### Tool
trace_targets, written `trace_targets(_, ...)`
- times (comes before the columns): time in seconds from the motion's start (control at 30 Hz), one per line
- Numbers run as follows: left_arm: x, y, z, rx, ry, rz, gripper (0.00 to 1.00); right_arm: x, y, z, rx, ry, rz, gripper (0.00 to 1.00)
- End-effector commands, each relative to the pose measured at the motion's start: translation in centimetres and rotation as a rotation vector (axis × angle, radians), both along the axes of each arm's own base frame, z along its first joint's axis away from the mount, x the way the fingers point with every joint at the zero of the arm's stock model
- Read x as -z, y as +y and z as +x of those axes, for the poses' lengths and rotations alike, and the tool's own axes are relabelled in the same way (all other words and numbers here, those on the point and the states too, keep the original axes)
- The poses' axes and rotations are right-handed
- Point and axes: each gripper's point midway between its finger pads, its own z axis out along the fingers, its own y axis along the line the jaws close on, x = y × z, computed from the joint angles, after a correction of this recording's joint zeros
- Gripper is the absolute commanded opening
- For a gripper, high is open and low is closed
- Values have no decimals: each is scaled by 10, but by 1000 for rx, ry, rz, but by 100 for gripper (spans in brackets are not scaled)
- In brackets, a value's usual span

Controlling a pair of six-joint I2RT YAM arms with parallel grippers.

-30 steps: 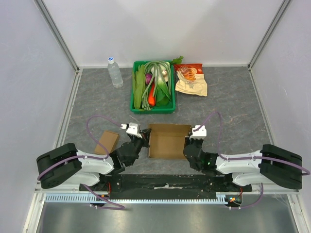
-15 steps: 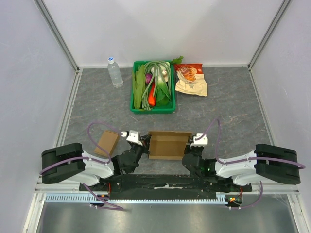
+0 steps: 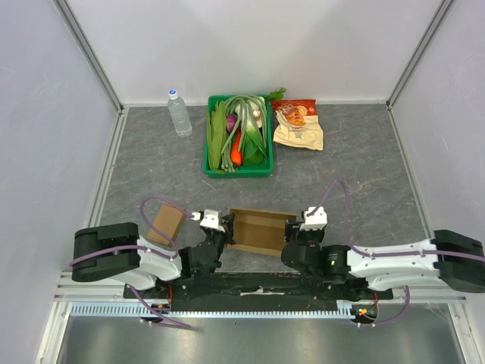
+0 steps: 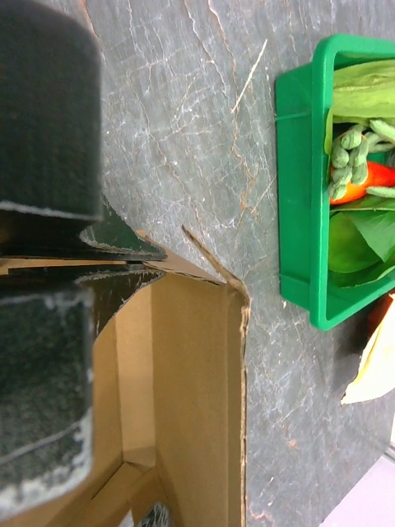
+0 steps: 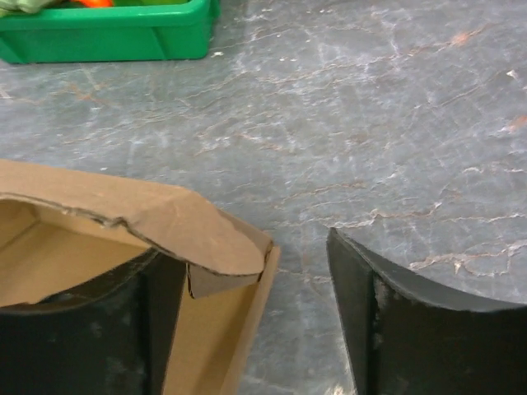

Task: Fold the paper box

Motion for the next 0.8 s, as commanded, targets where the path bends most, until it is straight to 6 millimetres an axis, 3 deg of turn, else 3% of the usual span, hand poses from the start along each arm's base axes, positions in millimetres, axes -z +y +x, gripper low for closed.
trace_targets(0.0,2,14,3,-86,-9,13,2,-10,-1,-20,-79,163,30,83)
trace_targets(0.1,3,15,3,-99,-10,21,2,-14,11,-47,-231,321,68,88)
trace_targets(0.23,1,15,3,-112,-20,28,2,-34,31,-80,-461,422,181,94)
trace_targets(0.3,0,16,2,-120,-24,28,2,-61,35,-90,-549,413,272,96)
trace_targets(0.37,-1,16,1,-120,-28,31,2,-104,38,-94,-628,354,357,98)
trace_targets(0.4,-2,16,1,-121,-32,34,2,-115,38,-98,-706,321,292,98)
trace_targets(0.43,-2,16,0,-121,-32,37,2,-148,37,-98,-742,272,296,98)
trace_targets(0.5,-3,15,1,-121,-35,40,2,-148,31,-90,-745,253,83,98)
trace_targets(0.53,-3,15,0,-120,-37,41,2,-159,43,-87,-752,265,-2,98)
trace_targets(0.6,-4,15,-1,-117,-41,45,2,-150,46,-80,-764,291,-229,98)
trace_targets(0.63,-4,15,-1,-117,-42,38,2,-168,53,-75,-760,268,-268,96)
trace_targets(0.67,-4,15,-1,-117,-43,34,2,-156,63,-70,-758,287,-366,95)
trace_targets(0.77,-6,16,-2,-117,-47,30,2,-161,85,-62,-858,229,-464,89)
